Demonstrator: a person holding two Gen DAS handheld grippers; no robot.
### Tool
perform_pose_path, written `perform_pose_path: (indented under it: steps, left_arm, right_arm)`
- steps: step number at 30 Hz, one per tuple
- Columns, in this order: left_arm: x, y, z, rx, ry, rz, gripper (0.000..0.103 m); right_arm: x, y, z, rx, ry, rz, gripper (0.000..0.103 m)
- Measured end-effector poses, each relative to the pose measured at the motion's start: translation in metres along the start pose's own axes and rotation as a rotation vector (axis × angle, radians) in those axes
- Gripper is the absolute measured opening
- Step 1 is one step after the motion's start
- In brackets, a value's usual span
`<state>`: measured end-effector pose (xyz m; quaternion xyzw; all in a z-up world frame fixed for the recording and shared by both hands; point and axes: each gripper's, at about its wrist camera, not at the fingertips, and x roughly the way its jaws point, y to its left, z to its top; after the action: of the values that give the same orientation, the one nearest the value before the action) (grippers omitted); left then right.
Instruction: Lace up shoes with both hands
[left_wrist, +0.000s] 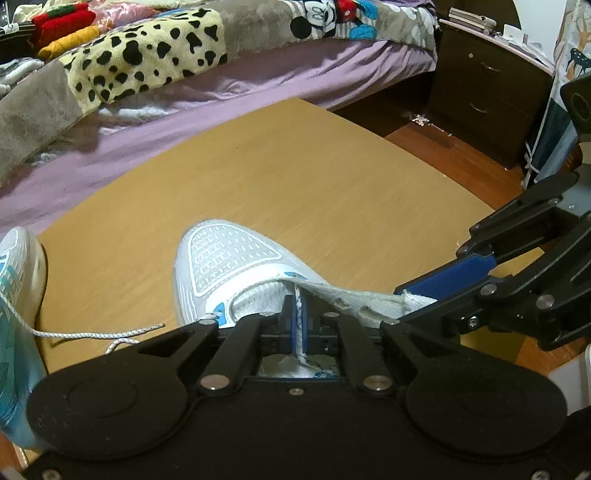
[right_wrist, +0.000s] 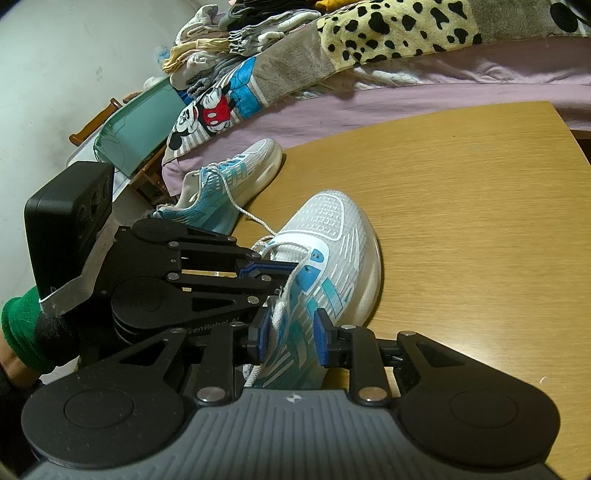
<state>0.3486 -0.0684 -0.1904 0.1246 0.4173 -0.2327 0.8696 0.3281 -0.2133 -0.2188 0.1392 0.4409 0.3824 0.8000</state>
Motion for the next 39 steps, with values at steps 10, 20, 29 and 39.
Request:
perform_pose_path:
  steps: [10, 20, 29, 39]
  left_arm:
    - [0.002, -0.008, -0.006, 0.113, -0.008, 0.043, 0.002]
    - [0.009, -0.033, -0.018, 0.399, -0.034, 0.158, 0.002]
    - [0.007, -0.035, -0.023, 0.459, -0.056, 0.207, 0.002]
    - [0.007, -0.026, -0.017, 0.275, -0.087, 0.178, 0.002]
  right_arm:
    - [-0.023, -0.011, 0.001, 0.06, -0.034, 0.09, 0.031]
    - [-0.019, -0.027, 0.006, 0.189, -0.121, 0.009, 0.031]
    - [0.003, -0.025, 0.01, 0.231, -0.144, -0.025, 0.031]
    - [0.019, -0.023, 0.009, 0.231, -0.107, -0.056, 0.03]
